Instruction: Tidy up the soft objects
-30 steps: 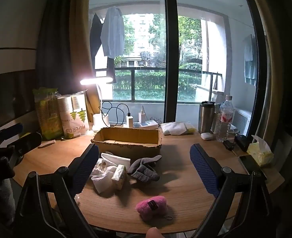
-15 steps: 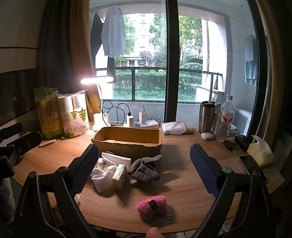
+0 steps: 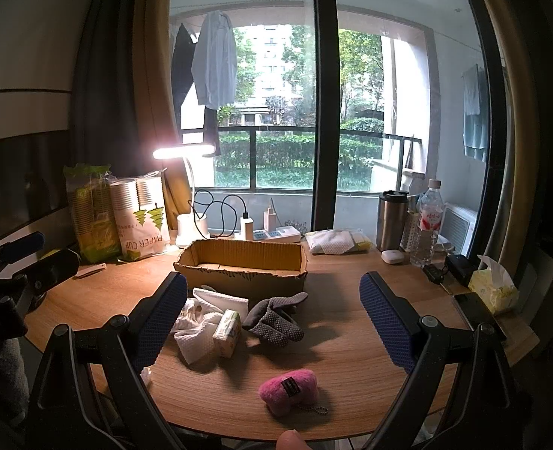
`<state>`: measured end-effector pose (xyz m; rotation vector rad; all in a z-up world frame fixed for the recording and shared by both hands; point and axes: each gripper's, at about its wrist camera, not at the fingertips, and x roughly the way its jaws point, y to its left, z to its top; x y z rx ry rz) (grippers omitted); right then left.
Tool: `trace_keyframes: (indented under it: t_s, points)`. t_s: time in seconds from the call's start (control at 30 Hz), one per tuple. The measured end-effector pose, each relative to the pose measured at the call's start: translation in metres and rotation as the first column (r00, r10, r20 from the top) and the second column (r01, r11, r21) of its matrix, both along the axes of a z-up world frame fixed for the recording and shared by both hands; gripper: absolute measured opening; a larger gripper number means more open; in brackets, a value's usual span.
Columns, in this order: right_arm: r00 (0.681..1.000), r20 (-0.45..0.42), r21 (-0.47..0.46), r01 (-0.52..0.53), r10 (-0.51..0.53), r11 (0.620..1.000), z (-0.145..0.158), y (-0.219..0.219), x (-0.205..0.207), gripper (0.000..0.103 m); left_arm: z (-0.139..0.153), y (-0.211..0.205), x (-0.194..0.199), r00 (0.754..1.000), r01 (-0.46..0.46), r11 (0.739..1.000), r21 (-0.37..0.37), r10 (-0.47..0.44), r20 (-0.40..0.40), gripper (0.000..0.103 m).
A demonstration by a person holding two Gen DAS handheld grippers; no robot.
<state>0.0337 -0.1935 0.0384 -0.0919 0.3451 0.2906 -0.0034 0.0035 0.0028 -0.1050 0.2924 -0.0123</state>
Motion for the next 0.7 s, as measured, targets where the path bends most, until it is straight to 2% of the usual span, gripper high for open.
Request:
trace_keyframes:
  t_s: [0.7]
  points:
    - [1.000, -0.003, -0.002, -0.003, 0.003, 1.000, 0.0005, 0.0024, -0.0007, 0.095, -0.0001, -0.0001, -0.0002, 1.000, -0.001, 1.000, 0.000, 0.001, 0.001, 0.102]
